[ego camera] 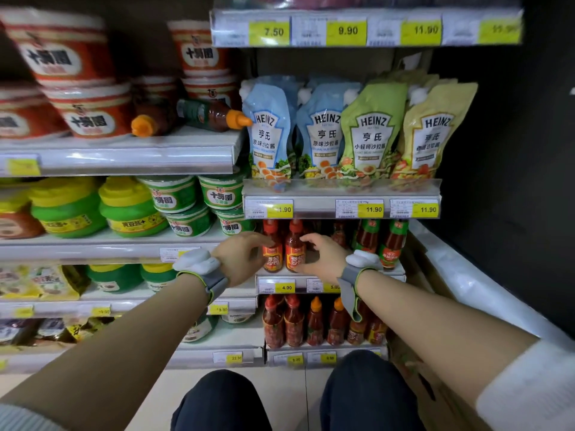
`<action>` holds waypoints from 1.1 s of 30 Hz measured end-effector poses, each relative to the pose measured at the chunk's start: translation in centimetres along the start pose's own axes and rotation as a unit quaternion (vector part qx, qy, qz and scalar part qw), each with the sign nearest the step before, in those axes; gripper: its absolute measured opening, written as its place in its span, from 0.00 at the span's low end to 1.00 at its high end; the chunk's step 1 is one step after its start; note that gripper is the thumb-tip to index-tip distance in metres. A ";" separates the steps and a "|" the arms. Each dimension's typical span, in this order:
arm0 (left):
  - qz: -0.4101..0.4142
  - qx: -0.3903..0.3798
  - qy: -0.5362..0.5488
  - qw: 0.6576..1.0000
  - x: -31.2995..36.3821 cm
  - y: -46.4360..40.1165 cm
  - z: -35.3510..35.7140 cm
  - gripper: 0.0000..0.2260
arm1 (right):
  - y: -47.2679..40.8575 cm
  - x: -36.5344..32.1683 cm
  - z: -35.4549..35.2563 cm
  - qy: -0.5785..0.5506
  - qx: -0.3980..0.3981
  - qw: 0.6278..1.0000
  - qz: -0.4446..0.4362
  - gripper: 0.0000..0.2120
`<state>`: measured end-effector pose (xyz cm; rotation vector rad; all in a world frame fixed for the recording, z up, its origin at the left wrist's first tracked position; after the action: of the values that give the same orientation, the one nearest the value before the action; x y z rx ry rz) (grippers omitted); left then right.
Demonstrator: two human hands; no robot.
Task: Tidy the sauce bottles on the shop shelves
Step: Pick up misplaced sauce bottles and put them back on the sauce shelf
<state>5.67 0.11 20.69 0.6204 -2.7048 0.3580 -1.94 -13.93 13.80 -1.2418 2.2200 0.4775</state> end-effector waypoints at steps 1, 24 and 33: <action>0.002 0.008 -0.003 1.000 0.0 0.3 -0.6 0.15 | 0.3 -0.6 -0.3 0.008 0.001 1.000 -0.009 0.35; 0.002 0.167 -0.061 0.984 -1.5 1.2 -18.4 0.15 | 3.2 -20.2 -11.0 0.112 0.093 0.964 -0.220 0.28; 0.021 0.204 -0.124 0.971 -2.7 -2.5 -23.3 0.15 | -0.2 -24.7 -14.3 0.146 0.174 0.945 -0.237 0.25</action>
<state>15.39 6.27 41.24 0.7608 -2.9041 0.9198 4.58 -5.38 40.28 -1.6527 2.0073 -0.2932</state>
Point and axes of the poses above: each hand's wrist, its own y-axis away from the middle knuckle, its own z-axis out of the palm, x = y × z, the point moved 10 cm from there along -y, towards the middle knuckle, and after that the axes turned 2 degrees about y, right-handed, at the moved point
